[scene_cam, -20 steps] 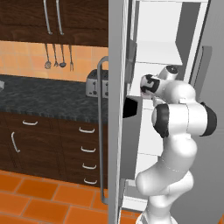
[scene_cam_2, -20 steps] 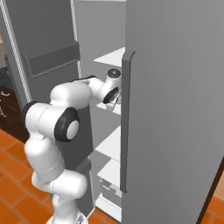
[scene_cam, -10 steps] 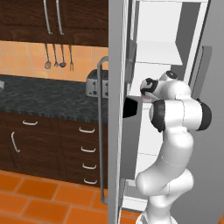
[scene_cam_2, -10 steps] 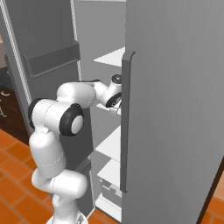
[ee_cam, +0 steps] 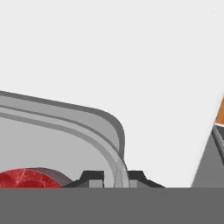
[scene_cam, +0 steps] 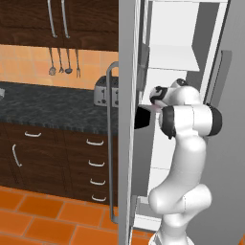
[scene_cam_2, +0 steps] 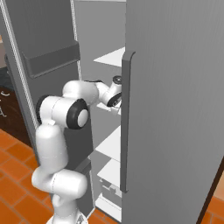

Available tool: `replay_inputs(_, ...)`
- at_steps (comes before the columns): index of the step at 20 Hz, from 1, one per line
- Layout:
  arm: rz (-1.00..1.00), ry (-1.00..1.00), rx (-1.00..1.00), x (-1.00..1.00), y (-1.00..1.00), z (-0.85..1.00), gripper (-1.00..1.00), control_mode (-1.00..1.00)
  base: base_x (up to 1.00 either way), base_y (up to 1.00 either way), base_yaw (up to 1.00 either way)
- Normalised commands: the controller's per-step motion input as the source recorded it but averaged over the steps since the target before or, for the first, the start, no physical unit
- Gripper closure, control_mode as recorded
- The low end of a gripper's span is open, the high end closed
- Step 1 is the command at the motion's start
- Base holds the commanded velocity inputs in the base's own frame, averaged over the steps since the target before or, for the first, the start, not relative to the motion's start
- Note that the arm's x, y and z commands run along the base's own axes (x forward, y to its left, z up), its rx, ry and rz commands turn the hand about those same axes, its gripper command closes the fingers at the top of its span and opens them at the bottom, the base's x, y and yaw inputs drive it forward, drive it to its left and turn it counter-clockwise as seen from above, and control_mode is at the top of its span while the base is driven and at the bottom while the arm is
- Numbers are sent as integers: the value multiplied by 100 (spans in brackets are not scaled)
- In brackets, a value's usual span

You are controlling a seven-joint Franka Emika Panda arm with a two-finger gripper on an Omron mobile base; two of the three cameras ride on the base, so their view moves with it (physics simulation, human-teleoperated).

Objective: Take the meat container that has the steak and place it on the second highest rack of the freezer. Then take the vegetable container that has the lemon wedge and mushroom and place it on the highest rack of the freezer.

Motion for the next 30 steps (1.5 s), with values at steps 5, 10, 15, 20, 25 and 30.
replay_inputs(5,0,1,0,36,-7,-24,100,-100,0,0,0)
replay_inputs(10,0,0,0,28,-4,-8,100,-100,0,0,0)
replay_inputs(15,-1,-4,0,9,3,-3,-100,-100,0,0,0)
replay_inputs(20,-1,-9,0,-4,0,0,-100,-100,0,0,0)
replay_inputs(25,0,-30,0,-24,9,8,-100,-100,0,0,0)
replay_inputs(30,-9,-9,0,-41,15,30,-100,-100,0,0,0)
